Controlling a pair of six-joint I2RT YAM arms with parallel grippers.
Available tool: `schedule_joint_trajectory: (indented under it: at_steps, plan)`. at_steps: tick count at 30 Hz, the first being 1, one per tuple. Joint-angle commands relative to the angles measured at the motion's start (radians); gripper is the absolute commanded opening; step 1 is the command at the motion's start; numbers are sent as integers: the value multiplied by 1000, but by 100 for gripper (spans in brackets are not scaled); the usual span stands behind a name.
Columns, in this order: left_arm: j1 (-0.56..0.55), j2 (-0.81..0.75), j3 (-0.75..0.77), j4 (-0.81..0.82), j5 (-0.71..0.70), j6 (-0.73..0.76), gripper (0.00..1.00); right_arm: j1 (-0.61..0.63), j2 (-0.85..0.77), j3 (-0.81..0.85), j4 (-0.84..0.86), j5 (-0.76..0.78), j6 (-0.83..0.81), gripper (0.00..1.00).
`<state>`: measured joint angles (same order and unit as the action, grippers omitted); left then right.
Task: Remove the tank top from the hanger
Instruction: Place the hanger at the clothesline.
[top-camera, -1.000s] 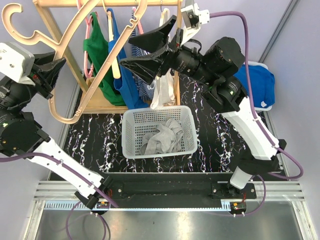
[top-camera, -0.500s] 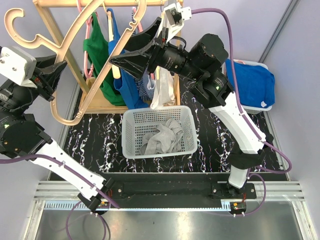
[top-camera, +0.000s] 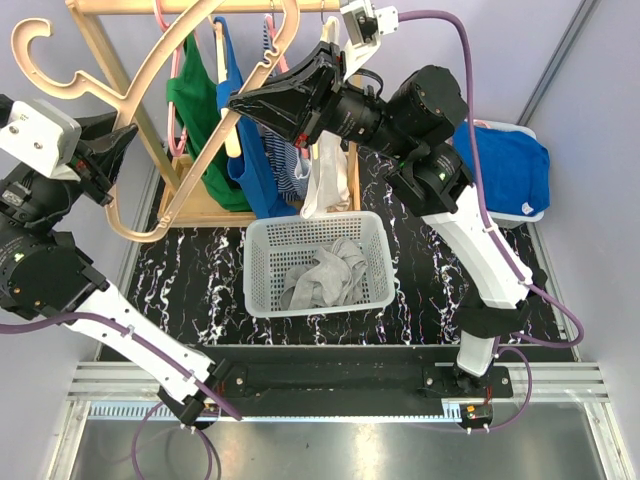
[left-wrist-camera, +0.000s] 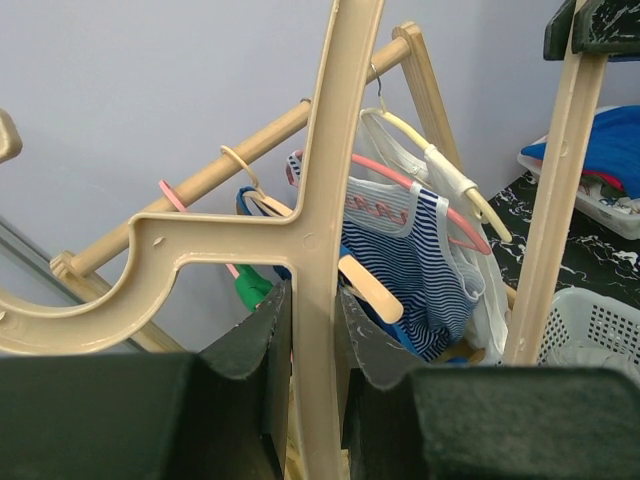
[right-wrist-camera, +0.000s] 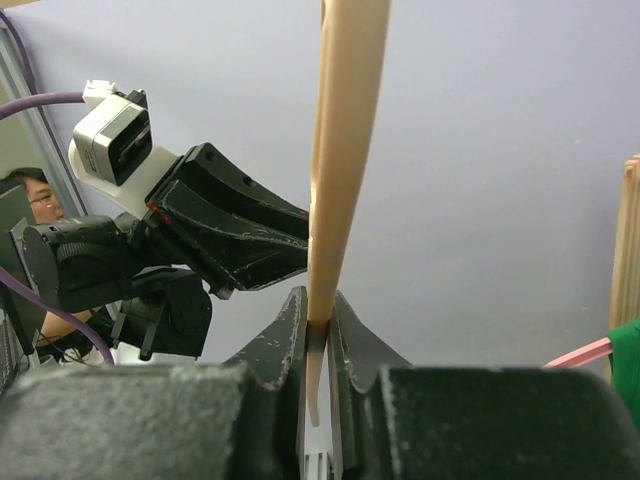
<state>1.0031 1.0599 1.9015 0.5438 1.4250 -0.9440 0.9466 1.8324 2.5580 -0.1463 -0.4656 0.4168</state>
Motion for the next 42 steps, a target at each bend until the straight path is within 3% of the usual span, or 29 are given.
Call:
schedule_joint_trajectory:
  at_steps: [1,4,7,9,13,16,21,23,26,30,33,34,36,37,40,42]
  plan:
    - [-4,-3,7,-5,-66,-12,18,-2,-13,41,33,19,-15,8]
    - [-4,-1,22,-42,-170,-24,26,-11,-18,42,27,45,-39,7]
    - [-4,12,77,-250,-342,83,32,-28,-41,33,10,94,-87,4]
    - [-4,66,183,-341,-460,112,33,-32,-64,19,-2,148,-128,4]
    - [-4,238,464,-435,-506,24,38,-42,-84,19,-45,240,-251,3]
    - [-4,269,469,-421,-477,-18,40,-54,-88,22,-67,304,-314,3]
    - [-30,146,198,-239,-365,-70,51,-89,-101,13,-75,358,-357,2]
    - [-50,152,186,-165,-278,-160,55,-112,-105,11,-75,373,-360,1]
    - [-93,202,159,-76,-198,-337,66,-135,-143,-24,-82,409,-378,0]
    - [-173,258,116,-44,-118,-394,91,-150,-268,-166,-78,420,-383,0]
    - [-247,259,105,-186,-101,-262,95,-151,-350,-267,-75,406,-354,0]
    - [-300,241,107,-375,-112,-90,95,-150,-369,-294,-73,403,-342,0]
    - [-362,216,105,-589,-217,118,95,-150,-427,-368,-61,387,-294,0]
    - [-403,203,108,-780,-260,316,94,-150,-446,-393,-55,384,-280,0]
    - [-594,184,33,-913,-457,492,90,-150,-508,-462,-44,381,-228,0]
    - [-688,184,-4,-1017,-683,653,81,-150,-548,-493,-55,381,-210,0]
